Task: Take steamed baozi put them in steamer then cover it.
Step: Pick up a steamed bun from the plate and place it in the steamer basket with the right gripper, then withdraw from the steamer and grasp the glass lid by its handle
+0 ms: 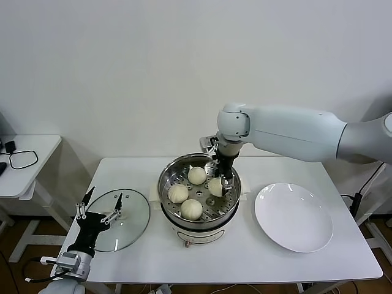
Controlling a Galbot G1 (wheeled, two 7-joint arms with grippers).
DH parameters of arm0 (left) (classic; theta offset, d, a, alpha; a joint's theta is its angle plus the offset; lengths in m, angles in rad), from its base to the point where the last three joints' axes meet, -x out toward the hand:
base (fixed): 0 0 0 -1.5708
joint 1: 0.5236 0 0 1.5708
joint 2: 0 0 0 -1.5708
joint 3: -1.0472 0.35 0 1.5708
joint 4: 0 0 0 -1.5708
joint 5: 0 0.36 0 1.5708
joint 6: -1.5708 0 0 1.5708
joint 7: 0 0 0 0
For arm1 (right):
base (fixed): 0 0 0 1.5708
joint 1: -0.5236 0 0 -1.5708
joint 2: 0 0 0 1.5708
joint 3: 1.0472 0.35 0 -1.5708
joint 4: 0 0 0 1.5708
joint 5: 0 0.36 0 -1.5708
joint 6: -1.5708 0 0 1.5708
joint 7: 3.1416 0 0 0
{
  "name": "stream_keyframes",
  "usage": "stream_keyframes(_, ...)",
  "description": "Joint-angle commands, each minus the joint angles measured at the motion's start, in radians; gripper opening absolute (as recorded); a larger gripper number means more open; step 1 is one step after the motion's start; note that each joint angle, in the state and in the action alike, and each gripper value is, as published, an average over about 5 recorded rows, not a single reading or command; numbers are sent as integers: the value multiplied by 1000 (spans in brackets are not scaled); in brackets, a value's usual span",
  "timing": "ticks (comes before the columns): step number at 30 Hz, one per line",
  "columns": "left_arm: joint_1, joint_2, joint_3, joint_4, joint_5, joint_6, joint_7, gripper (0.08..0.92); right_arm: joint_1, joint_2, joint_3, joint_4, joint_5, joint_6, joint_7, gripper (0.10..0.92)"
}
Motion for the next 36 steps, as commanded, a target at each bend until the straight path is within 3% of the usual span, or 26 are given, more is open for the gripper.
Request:
stream_keyframes(1, 2, 0, -14, 11, -1, -5, 5, 823, -29, 45, -4, -34, -16, -3, 1, 704)
stream_keyframes(15, 3, -1, -15, 13, -2, -9, 6, 823, -39, 47, 5, -37, -24, -3, 3, 711)
stream_keyframes(21, 5, -1, -13, 8, -2, -9, 6, 823, -21, 5, 32, -19, -19, 2, -7, 803)
stream_keyframes(31, 9, 5, -3, -21, -9, -2, 13, 823, 29, -217, 188, 65, 10, 20, -56, 823)
stream_keyframes(36, 14, 22, 0, -59, -34, 67, 33, 823, -64, -365, 392, 110, 3, 28, -44, 823)
